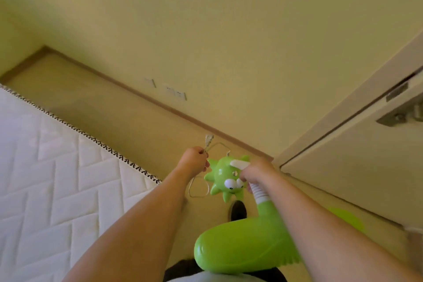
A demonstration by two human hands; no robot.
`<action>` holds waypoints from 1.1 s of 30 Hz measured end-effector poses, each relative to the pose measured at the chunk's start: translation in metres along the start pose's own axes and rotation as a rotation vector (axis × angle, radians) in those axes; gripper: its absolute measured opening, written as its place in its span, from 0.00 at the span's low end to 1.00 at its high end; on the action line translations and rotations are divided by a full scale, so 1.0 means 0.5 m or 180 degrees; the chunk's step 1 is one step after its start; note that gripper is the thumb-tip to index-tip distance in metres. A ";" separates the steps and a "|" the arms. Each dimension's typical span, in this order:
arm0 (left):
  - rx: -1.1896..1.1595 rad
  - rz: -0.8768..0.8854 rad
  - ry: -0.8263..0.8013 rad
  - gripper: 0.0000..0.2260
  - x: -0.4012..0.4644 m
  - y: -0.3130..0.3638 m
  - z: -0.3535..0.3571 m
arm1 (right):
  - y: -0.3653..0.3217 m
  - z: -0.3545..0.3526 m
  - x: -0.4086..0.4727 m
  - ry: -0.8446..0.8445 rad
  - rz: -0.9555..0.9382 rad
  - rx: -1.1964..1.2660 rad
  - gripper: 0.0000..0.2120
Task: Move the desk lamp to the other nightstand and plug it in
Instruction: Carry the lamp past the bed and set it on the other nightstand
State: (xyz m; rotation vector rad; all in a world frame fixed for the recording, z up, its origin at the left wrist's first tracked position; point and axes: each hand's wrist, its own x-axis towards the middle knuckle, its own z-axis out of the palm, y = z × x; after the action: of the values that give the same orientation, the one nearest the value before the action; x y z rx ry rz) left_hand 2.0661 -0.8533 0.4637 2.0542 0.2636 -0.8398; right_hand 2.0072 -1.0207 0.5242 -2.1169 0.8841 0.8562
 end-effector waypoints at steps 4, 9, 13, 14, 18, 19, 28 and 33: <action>-0.0273 -0.0382 0.0425 0.09 0.099 0.080 -0.064 | -0.152 -0.086 0.112 -0.0176 -0.0249 -0.0561 0.24; -0.0679 -0.0441 0.0641 0.08 0.155 0.117 -0.130 | -0.280 -0.114 0.172 -0.0244 -0.0563 -0.1018 0.26; -0.1149 -0.0875 0.0759 0.07 0.210 0.090 -0.215 | -0.432 -0.101 0.224 -0.0407 -0.0843 -0.1587 0.25; -0.1280 -0.0953 0.0811 0.07 0.232 0.081 -0.244 | -0.476 -0.089 0.244 -0.0438 -0.0911 -0.1684 0.26; -0.1564 -0.1132 0.1087 0.07 0.302 0.062 -0.379 | -0.654 -0.051 0.286 -0.0497 -0.1158 -0.1997 0.27; -0.1579 -0.1176 0.1211 0.07 0.310 0.058 -0.410 | -0.692 -0.040 0.288 -0.0544 -0.1188 -0.2024 0.28; -0.1208 -0.1446 0.2135 0.05 0.411 0.043 -0.712 | -1.069 0.063 0.322 -0.0929 -0.1739 -0.2367 0.27; -0.1133 -0.1683 0.2297 0.06 0.455 0.030 -0.841 | -1.236 0.124 0.349 -0.1045 -0.2115 -0.2478 0.24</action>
State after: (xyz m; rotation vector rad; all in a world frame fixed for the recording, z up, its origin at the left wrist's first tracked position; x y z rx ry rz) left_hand 2.4394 -0.5554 0.4885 1.8854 1.2958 -0.2669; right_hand 2.5641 -0.6969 0.5596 -2.5332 -0.4047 1.2320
